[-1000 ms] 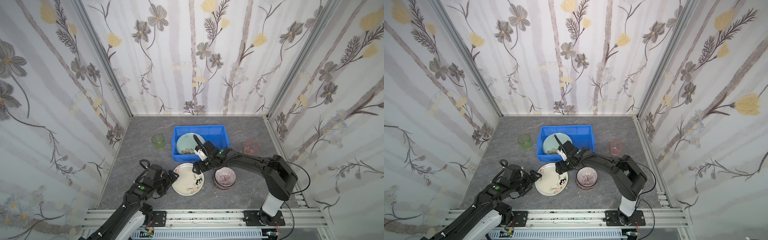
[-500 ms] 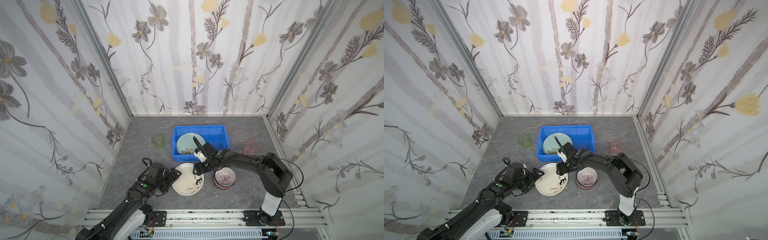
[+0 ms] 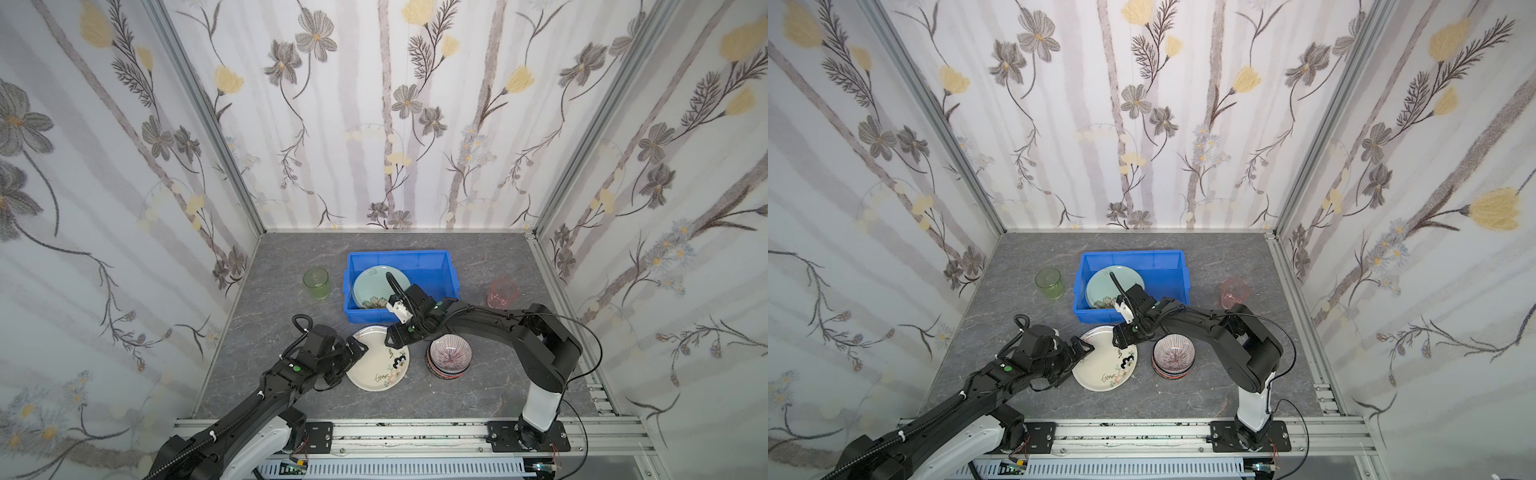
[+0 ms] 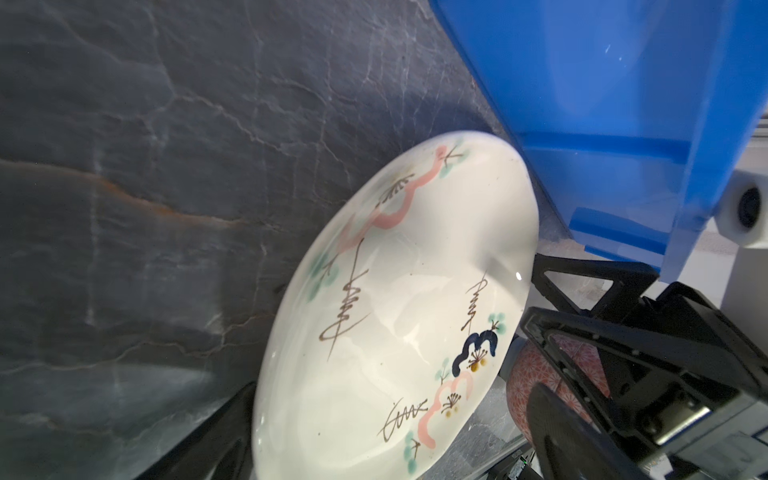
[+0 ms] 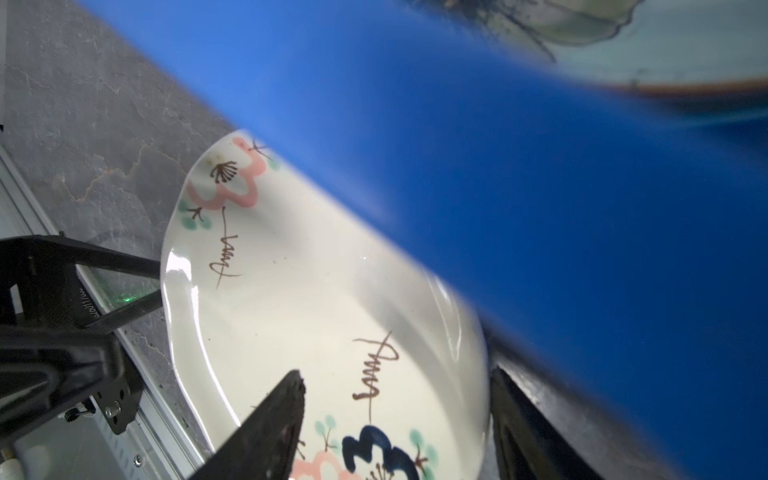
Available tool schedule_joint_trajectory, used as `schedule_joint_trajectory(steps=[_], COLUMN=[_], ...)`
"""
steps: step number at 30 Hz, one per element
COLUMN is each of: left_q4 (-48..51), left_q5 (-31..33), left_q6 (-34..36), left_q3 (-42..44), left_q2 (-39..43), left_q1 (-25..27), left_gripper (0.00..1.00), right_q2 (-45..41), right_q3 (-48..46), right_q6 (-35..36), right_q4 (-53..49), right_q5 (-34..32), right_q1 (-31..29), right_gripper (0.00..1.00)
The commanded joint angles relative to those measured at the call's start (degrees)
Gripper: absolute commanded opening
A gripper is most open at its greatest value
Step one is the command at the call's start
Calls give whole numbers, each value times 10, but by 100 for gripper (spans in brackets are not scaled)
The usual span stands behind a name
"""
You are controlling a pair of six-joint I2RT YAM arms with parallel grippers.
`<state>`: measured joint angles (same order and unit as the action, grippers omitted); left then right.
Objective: Place the mixed dishes into the plastic bin
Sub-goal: 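Move both grippers to opposite rims of the cream patterned plate, then close both grippers on the cream plate rims and tilt it up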
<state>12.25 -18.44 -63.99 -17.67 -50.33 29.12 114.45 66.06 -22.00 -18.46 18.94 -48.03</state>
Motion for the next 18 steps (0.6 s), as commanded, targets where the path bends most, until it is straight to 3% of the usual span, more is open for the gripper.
schedule_joint_trajectory(steps=[1,12,18], left_q4=[-51,-70,-73], left_q5=[5,12,14], left_q6=[-14,-14,-16], left_q3=[-10,-27,-25], left_q2=[-14,-38,-40], left_q1=[8,15,16], left_gripper=[100,100,100], right_q2=[6,15,23], right_q3=[-3,-8,-9], right_q6=[-2,-1,2], right_q4=[3,-5,1], right_q5=[28,-7,14], right_q1=[0,6,6], right_gripper=[67,70,61])
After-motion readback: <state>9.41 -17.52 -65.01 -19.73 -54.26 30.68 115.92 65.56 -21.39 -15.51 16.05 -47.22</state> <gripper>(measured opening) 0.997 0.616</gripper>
